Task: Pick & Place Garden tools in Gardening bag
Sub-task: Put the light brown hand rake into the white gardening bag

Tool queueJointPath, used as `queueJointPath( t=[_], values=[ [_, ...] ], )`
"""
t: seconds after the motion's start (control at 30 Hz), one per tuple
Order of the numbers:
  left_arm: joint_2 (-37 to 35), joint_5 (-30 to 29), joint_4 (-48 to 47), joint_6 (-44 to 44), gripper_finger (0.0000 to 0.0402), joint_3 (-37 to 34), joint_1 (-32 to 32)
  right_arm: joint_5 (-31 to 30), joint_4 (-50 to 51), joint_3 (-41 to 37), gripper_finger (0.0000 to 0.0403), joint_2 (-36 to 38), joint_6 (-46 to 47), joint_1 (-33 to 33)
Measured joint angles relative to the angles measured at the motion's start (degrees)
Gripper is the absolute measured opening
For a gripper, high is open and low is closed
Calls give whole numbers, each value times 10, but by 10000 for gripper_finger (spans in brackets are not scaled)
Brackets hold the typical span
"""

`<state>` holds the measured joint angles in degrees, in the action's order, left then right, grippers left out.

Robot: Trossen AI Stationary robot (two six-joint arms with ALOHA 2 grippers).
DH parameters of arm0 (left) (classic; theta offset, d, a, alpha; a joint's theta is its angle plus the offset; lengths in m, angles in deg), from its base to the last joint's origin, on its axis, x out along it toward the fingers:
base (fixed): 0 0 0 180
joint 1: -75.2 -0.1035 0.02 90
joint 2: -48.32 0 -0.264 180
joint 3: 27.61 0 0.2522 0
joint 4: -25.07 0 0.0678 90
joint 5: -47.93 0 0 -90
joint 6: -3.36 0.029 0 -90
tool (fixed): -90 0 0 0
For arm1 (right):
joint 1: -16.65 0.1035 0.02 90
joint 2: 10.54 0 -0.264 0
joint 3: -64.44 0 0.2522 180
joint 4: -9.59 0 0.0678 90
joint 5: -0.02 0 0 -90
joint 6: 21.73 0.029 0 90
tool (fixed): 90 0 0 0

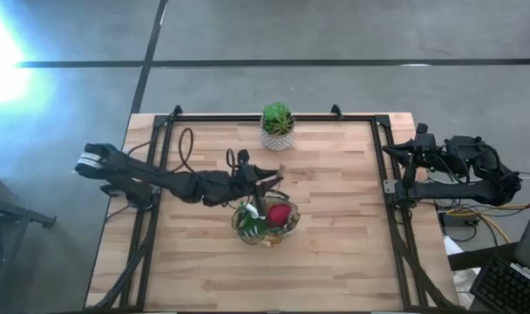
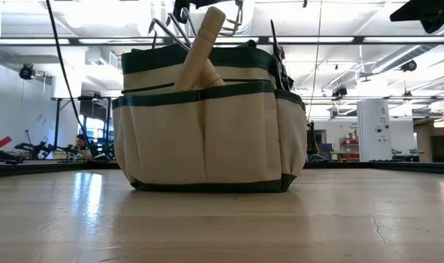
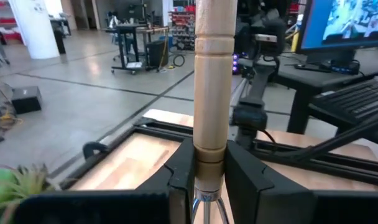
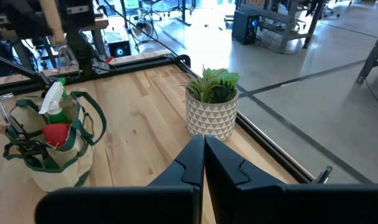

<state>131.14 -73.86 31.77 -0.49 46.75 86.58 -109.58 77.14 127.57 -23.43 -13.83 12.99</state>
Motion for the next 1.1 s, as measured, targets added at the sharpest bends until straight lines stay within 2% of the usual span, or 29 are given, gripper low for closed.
queueJointPath(
  t=[0.2, 0.53, 0.83, 1.1],
  values=[
    [25, -22, 8, -9, 60, 0, 33, 0, 0, 0, 8, 0, 0, 0],
    [66, -23, 10, 10, 60, 0, 64, 0, 0, 0, 8, 0, 0, 0],
    [69, -22, -4, 7, 60, -2, 79, 0, 0, 0, 8, 0, 0, 0],
    [69, -18, 11, 6, 60, -39, 82, 0, 0, 0, 8, 0, 0, 0]
  ],
)
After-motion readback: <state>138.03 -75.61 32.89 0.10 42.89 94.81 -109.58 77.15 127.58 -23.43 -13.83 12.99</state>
